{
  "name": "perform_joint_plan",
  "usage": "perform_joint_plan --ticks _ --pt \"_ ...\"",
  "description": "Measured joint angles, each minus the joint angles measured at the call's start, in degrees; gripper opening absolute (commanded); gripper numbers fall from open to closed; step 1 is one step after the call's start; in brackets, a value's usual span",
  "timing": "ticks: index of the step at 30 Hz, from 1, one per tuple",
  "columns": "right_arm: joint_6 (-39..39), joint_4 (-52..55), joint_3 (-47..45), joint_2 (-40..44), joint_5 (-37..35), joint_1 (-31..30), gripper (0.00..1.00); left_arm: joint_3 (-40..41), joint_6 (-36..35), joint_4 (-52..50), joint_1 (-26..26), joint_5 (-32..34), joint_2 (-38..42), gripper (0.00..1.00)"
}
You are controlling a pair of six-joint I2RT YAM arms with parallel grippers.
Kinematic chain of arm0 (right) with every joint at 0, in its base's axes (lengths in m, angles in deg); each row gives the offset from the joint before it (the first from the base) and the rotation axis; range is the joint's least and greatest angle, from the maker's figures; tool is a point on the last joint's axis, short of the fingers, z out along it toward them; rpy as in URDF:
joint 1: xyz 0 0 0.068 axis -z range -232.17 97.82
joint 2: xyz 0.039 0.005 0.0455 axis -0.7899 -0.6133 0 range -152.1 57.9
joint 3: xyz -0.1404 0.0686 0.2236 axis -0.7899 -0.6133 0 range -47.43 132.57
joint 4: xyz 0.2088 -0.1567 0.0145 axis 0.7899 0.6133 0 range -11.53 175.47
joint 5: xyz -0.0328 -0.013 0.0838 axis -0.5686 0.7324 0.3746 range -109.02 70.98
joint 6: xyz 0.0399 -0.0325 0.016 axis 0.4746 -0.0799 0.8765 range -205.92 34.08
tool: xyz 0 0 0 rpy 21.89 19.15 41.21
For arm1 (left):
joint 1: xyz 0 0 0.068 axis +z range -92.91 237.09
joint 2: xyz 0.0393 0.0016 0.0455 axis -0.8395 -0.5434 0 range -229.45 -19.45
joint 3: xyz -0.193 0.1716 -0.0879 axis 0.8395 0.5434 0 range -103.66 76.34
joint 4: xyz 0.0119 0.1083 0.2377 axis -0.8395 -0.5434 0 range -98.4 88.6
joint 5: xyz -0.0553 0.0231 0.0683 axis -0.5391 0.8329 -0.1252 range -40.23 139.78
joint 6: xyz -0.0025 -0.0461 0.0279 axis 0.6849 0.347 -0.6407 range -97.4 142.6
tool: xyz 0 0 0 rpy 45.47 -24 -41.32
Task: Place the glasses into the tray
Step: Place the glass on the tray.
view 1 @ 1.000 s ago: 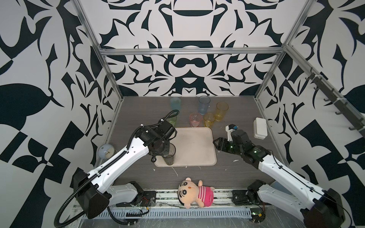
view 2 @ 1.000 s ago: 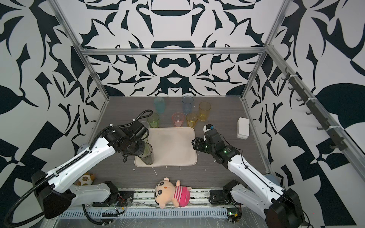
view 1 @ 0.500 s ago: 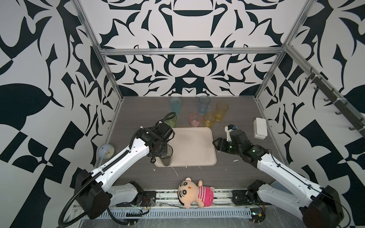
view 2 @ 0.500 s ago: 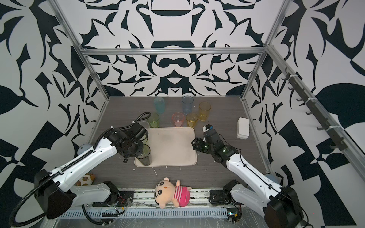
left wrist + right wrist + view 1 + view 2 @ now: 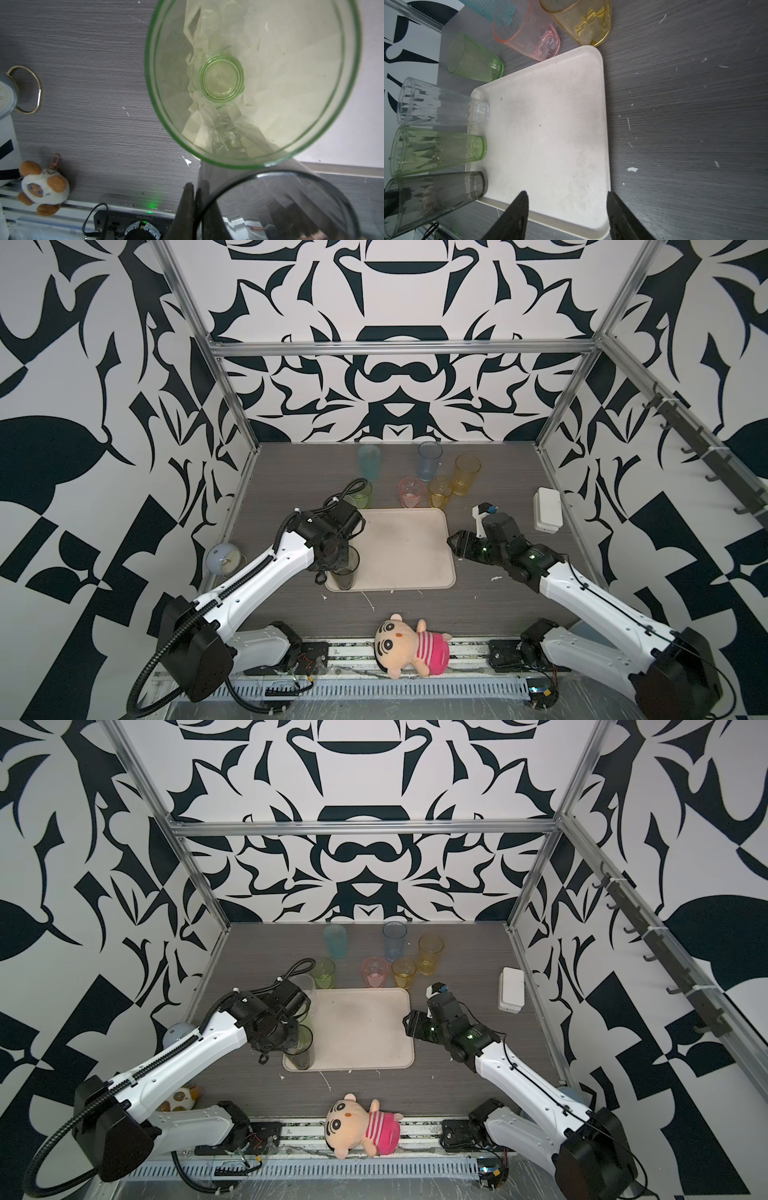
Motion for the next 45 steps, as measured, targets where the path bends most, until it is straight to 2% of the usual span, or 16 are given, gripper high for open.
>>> perform_joint_plan --ticks 3,10,19,45 --pt "0.1 0.0 0.0 0.0 0.0 0.0 0.63 0.1 0.0 0.0 0.0 0.0 0.0 0.00" --pt "0.1 0.0 0.0 -0.1 0.0 0.0 0.63 0.6 0.8 0.0 0.2 0.0 0.5 0.20" --pt "0.1 0.0 0.0 -0.4 0.0 0.0 0.63 0.6 1.7 -0.7 0.3 0.5 2.1 0.29" --pt "0.2 0.0 0.0 -0.4 0.0 0.0 0.63 0.4 1.2 -1.5 3.4 1.3 3.5 0.30"
